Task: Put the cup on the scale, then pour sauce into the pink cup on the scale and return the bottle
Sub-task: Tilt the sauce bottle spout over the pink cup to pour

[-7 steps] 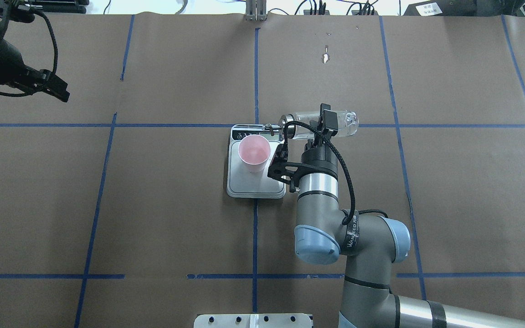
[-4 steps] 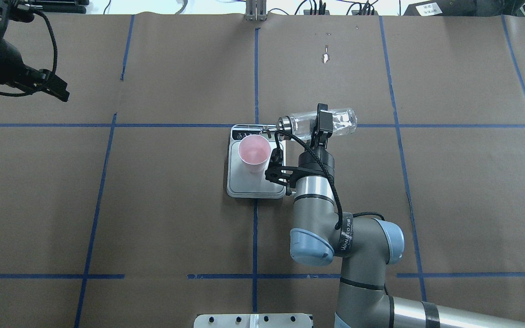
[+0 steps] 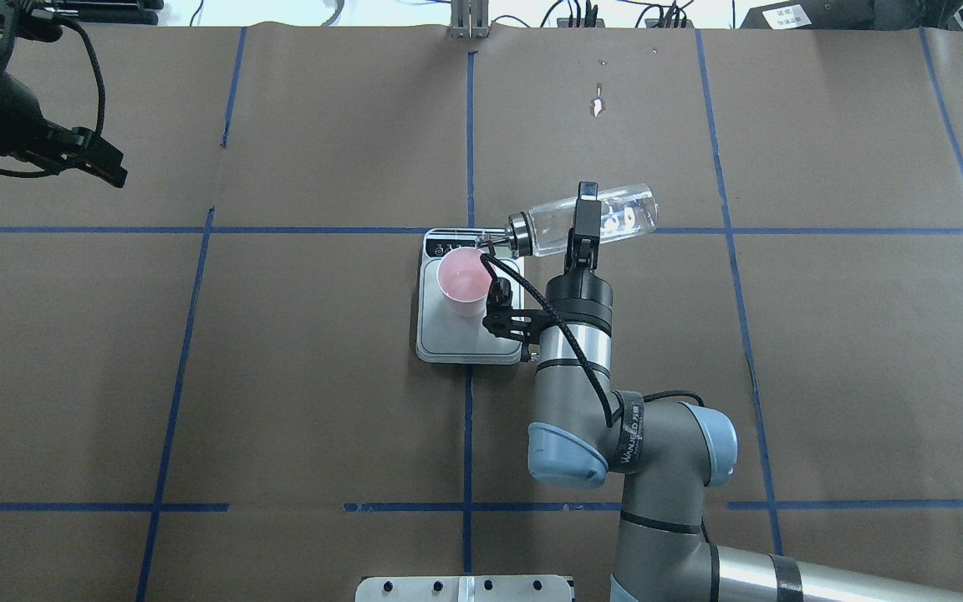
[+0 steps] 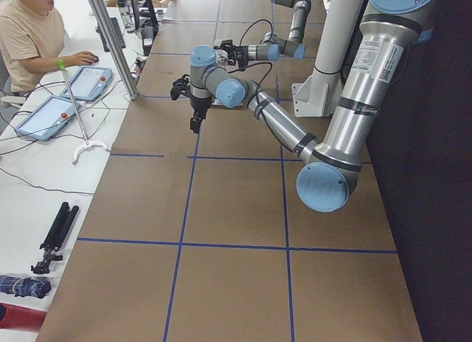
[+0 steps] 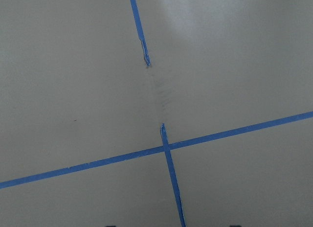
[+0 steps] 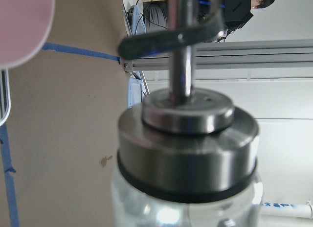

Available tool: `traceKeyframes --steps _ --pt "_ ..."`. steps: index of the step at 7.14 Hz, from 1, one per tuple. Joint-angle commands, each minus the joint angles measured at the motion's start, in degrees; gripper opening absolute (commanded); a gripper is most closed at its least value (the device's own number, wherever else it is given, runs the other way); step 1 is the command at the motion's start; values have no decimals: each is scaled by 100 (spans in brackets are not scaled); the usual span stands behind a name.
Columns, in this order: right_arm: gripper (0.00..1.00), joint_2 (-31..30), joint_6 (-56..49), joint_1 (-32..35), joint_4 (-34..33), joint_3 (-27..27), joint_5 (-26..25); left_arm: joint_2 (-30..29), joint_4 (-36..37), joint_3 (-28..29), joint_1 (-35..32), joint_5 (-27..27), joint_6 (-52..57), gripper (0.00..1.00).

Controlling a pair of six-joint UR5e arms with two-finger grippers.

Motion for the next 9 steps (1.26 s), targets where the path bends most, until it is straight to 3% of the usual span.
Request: traceKeyframes --steps 1,9 --pt "0 10 -199 0 -9 -9 -144 1 0 -33 8 -25 -80 82" --pt "0 18 -315 0 96 -63 -347 1 0 -42 8 -25 -80 82"
